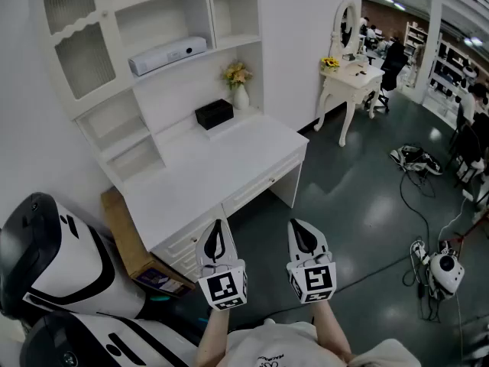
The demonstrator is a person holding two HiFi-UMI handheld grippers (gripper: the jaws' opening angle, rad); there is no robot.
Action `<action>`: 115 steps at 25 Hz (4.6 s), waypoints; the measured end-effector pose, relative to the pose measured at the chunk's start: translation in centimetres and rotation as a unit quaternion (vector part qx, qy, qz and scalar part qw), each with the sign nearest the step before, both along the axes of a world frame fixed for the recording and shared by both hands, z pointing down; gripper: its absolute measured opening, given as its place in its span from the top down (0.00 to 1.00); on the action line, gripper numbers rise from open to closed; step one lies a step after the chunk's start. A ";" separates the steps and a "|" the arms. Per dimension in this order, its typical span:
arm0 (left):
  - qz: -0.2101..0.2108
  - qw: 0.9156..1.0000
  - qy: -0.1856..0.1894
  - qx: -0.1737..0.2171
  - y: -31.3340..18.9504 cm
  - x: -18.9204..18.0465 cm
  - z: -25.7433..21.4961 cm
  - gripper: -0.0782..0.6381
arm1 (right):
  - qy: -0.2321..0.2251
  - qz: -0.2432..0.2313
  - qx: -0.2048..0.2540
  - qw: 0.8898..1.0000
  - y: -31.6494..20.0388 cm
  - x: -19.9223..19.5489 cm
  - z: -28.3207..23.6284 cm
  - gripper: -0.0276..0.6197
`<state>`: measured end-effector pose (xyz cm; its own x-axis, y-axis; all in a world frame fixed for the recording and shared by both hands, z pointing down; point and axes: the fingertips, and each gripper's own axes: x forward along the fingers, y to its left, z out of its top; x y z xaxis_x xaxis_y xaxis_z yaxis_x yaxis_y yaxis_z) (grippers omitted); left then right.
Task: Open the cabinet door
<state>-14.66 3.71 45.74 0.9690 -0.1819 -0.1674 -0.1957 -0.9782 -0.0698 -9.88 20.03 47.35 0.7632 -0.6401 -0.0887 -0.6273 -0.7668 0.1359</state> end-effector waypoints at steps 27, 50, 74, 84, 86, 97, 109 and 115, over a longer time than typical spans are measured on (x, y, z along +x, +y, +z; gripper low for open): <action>-0.005 1.000 -0.015 -0.011 -1.1 1.9 1.9 0.88 | -0.021 -0.060 0.002 0.998 -3.1 0.5 1.5 0.96; -0.039 0.999 0.019 -0.004 -20.0 26.8 -2.8 0.88 | -0.018 -0.134 0.001 0.991 -24.8 26.1 -1.9 0.96; -0.503 0.864 0.026 -0.021 -31.4 20.8 -3.7 0.88 | 0.025 -0.547 0.014 0.837 -45.4 30.3 -7.2 0.96; -0.591 0.806 0.028 -0.021 -27.8 17.6 -3.1 0.88 | 0.023 -0.623 0.019 0.782 -44.4 27.4 -6.3 0.96; -0.597 0.802 0.033 -0.022 -27.4 17.3 -3.3 0.88 | 0.024 -0.621 0.019 0.783 -44.1 27.3 -6.3 0.96; -0.580 0.814 0.025 -0.024 -28.5 17.0 -3.6 0.88 | 0.008 -0.588 0.032 0.808 -44.5 27.9 -6.4 0.96; -0.482 0.872 0.055 0.071 -33.6 19.8 -15.7 0.73 | 0.004 -0.572 0.052 0.819 -45.6 27.4 -8.3 0.96; -0.417 0.894 0.120 0.109 -38.6 21.3 -28.5 0.65 | 0.010 -0.568 0.049 0.821 -45.5 27.1 -8.9 0.96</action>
